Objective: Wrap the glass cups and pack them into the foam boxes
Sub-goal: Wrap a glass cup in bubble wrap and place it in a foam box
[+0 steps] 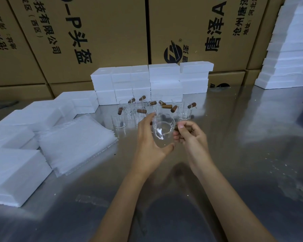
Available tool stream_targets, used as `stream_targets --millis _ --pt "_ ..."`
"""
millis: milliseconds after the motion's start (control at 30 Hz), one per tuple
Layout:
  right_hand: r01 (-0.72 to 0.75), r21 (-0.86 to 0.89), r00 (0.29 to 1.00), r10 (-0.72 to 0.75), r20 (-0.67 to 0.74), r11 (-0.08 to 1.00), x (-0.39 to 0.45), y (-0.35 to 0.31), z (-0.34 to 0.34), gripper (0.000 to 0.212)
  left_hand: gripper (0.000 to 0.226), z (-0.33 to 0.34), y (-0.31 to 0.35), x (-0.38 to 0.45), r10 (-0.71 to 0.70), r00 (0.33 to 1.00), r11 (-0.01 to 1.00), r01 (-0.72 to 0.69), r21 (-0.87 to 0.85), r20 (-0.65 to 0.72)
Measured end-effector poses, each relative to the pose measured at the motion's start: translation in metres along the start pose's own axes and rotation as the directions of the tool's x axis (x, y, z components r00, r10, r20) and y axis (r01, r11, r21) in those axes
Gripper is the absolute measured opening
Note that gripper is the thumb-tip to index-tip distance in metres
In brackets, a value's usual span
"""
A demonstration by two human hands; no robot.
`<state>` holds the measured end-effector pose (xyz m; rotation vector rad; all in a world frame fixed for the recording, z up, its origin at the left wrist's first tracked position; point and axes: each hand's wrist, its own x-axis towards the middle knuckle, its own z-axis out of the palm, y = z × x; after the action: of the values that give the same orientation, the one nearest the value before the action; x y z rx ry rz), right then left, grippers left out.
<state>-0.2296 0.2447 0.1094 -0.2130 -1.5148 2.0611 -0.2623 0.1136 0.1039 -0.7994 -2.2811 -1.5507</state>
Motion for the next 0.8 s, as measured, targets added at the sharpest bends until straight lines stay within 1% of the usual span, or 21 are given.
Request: stream_targets --millis 33,100,167,300,467,533,633,733,800 --pt "0.003 0.014 1.000 -0.003 0.026 1.000 0.000 0.000 0.000 0.010 0.086 0.000 0.000 0.001 -0.062 0.998 0.997 0.063 -0.055 0.006" --pt "-0.002 0.049 0.997 -0.002 0.074 0.999 0.000 -0.001 0.000 0.012 0.074 -0.001 -0.003 0.003 -0.101 0.995 0.990 0.098 -0.099 -0.018" --pt "-0.010 0.068 0.993 0.002 0.115 0.998 0.000 -0.001 0.000 0.011 0.067 -0.003 -0.006 0.004 -0.094 0.994 0.990 0.086 -0.115 -0.064" --pt "-0.017 0.090 0.986 0.002 0.167 0.996 -0.001 -0.001 0.002 0.012 0.068 -0.006 -0.008 0.006 -0.063 0.992 0.992 0.051 -0.116 -0.110" --pt "-0.030 0.100 0.985 0.012 0.174 0.995 -0.001 -0.002 0.000 0.011 0.067 -0.007 -0.005 0.005 -0.057 0.990 0.993 0.042 -0.113 -0.126" --pt "-0.029 0.068 0.988 0.019 0.151 0.997 -0.001 -0.002 -0.001 0.011 0.063 -0.007 -0.002 0.005 -0.072 0.989 0.987 0.052 -0.151 -0.128" --pt "-0.008 -0.054 0.991 0.015 0.133 0.999 -0.002 -0.003 -0.001 0.011 0.052 -0.006 0.002 0.004 -0.105 0.986 0.959 0.066 -0.276 -0.129" --pt "-0.032 -0.159 0.983 0.060 0.176 0.987 -0.006 -0.003 0.002 0.014 0.046 -0.007 0.002 0.006 -0.173 0.975 0.925 0.111 -0.363 -0.141" --pt "-0.053 -0.219 0.967 0.105 0.234 0.974 -0.009 -0.003 0.004 0.018 0.044 -0.008 0.001 0.008 -0.204 0.965 0.917 0.129 -0.377 -0.165"
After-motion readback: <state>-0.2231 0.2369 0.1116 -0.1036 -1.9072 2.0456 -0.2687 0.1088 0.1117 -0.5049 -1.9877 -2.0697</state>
